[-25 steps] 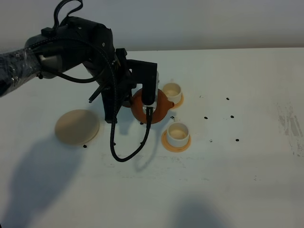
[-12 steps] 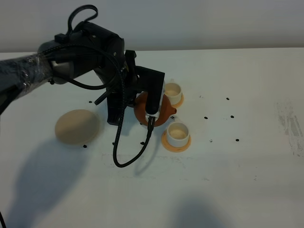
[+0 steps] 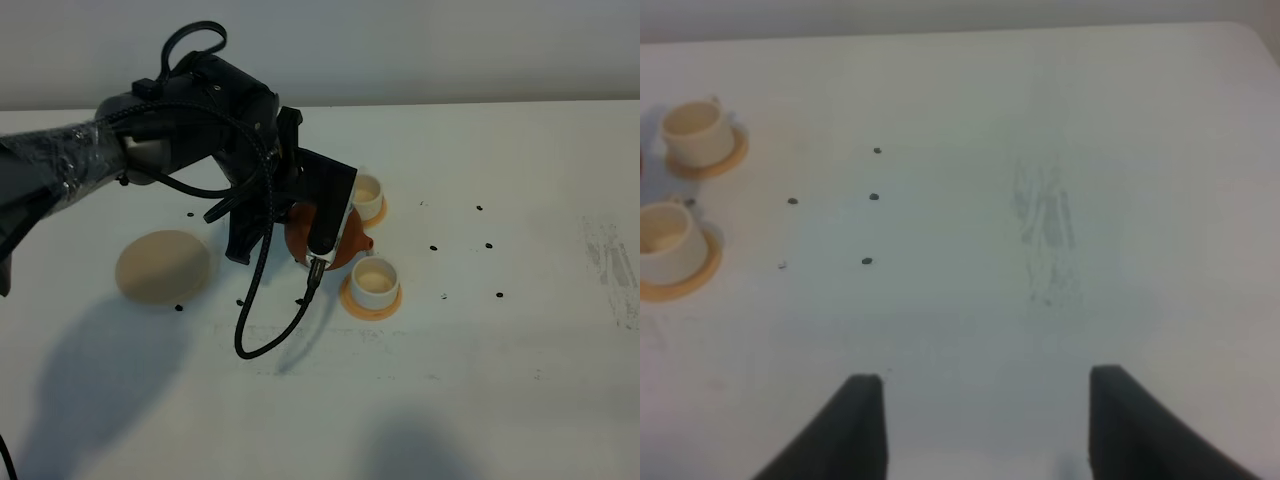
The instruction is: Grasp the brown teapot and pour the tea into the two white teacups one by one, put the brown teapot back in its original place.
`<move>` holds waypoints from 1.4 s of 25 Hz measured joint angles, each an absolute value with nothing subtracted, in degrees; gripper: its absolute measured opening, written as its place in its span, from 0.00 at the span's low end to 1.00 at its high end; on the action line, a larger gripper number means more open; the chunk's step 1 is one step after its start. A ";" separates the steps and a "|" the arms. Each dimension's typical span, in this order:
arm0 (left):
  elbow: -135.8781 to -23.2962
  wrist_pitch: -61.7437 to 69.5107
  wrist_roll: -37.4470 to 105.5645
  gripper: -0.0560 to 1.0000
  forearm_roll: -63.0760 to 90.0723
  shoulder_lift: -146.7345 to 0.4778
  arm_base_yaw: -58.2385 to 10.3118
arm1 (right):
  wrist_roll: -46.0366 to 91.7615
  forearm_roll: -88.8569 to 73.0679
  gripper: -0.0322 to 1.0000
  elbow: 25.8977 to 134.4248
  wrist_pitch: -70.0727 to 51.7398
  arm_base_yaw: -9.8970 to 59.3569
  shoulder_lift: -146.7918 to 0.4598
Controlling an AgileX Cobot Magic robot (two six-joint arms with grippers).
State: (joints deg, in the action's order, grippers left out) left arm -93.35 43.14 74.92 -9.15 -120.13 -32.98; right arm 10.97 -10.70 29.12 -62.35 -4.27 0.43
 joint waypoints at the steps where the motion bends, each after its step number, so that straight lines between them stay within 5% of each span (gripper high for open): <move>1: -93.35 43.14 74.96 0.16 -9.91 -120.18 -33.19 | 10.97 -10.70 0.46 29.12 -62.35 -4.27 0.43; 35: -93.35 40.62 77.30 0.16 -21.48 -120.47 -36.76 | 10.97 -10.70 0.46 29.12 -62.35 -4.27 0.43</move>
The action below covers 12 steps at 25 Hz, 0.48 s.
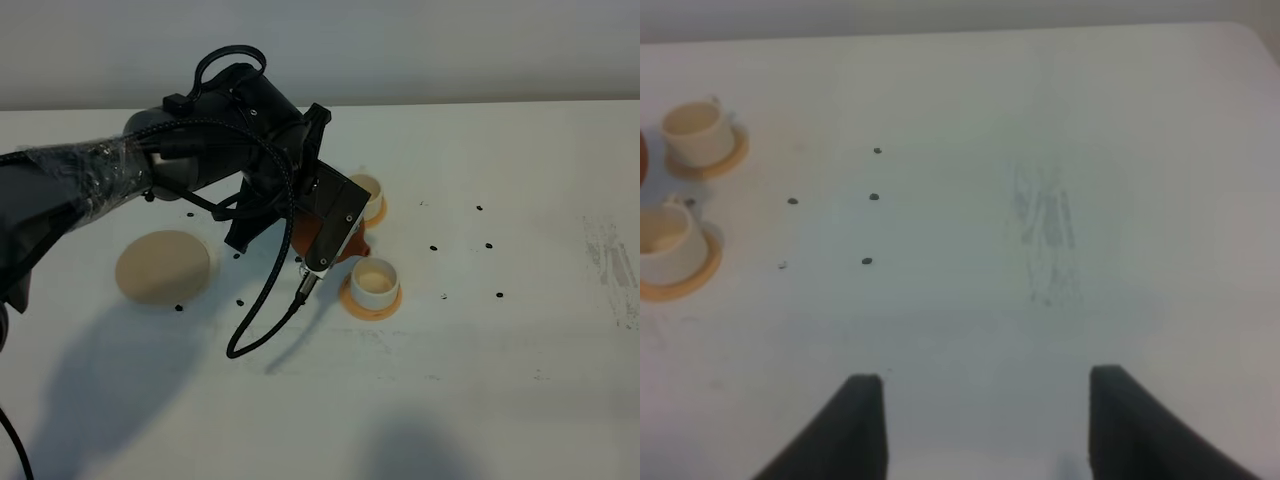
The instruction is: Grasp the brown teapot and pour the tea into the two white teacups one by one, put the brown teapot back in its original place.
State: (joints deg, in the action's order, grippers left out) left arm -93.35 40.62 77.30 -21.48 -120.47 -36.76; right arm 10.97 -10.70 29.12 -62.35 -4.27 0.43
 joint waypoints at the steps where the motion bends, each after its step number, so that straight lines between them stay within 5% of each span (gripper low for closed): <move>1: -93.35 40.62 77.30 0.16 -21.89 -120.47 -36.80 | 10.97 -10.70 0.46 29.12 -62.35 -4.27 0.43; 12: -93.35 39.54 79.88 0.16 -22.92 -120.47 -37.80 | 10.97 -10.70 0.46 29.12 -62.35 -4.27 0.43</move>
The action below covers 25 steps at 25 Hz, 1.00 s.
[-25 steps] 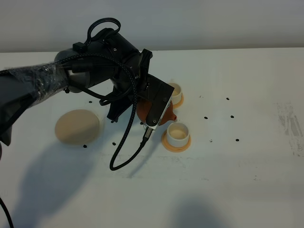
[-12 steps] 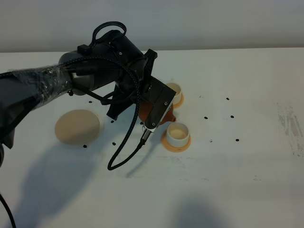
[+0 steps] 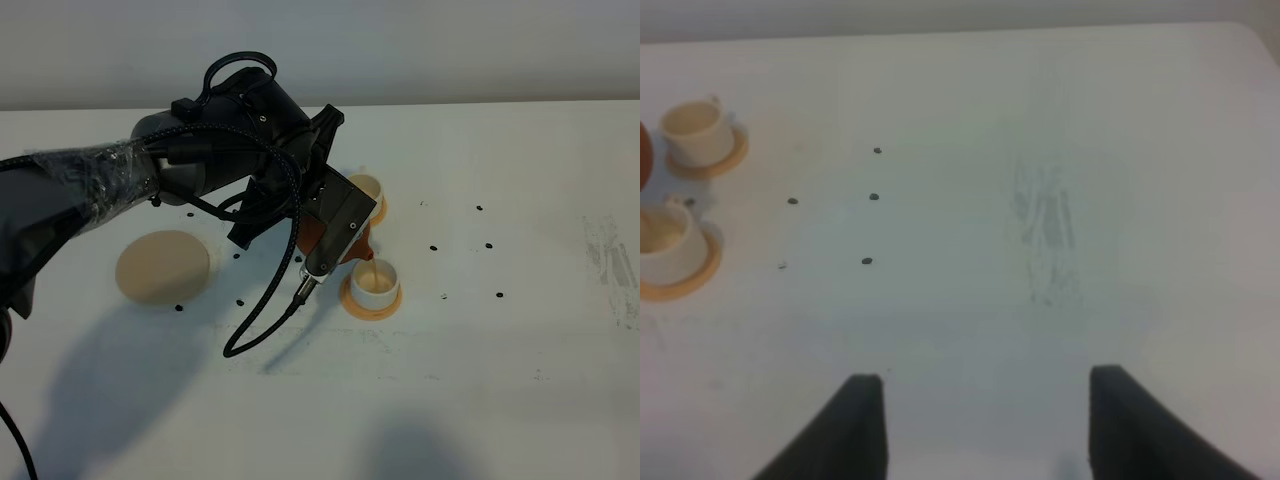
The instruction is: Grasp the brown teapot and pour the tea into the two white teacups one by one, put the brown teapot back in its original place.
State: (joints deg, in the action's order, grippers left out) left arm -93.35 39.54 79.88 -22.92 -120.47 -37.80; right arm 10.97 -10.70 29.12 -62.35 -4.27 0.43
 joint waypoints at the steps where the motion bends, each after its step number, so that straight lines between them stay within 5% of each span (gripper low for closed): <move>1: -93.35 39.49 79.93 0.16 -23.18 -120.47 -37.87 | 10.97 -10.70 0.46 29.12 -62.35 -4.27 0.43; 25: -93.35 36.91 81.37 0.16 -26.66 -121.42 -38.97 | 10.97 -10.70 0.46 29.12 -62.35 -4.27 0.43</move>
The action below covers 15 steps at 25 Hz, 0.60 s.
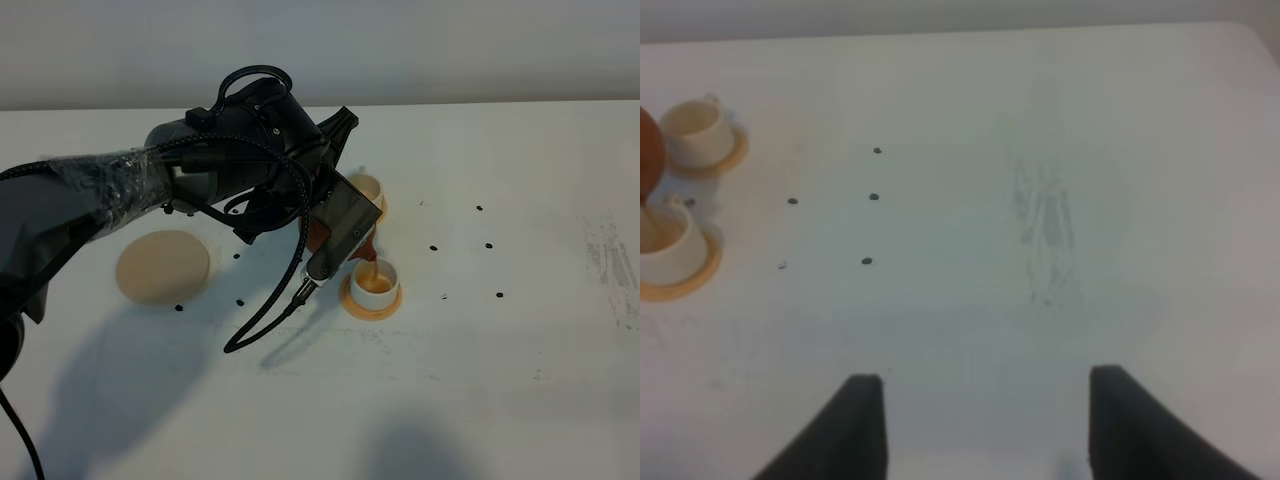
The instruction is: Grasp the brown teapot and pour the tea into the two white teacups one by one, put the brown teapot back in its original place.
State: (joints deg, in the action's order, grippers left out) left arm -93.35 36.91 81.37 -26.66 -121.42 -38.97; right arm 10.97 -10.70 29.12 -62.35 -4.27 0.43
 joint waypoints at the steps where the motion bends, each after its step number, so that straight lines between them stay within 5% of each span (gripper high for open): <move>1: -93.35 36.84 81.62 0.16 -26.66 -121.42 -38.97 | 10.97 -10.70 0.46 29.12 -62.35 -4.27 0.43; 15: -93.35 36.66 82.93 0.16 -28.25 -121.42 -39.18 | 10.97 -10.70 0.46 29.12 -62.35 -4.27 0.43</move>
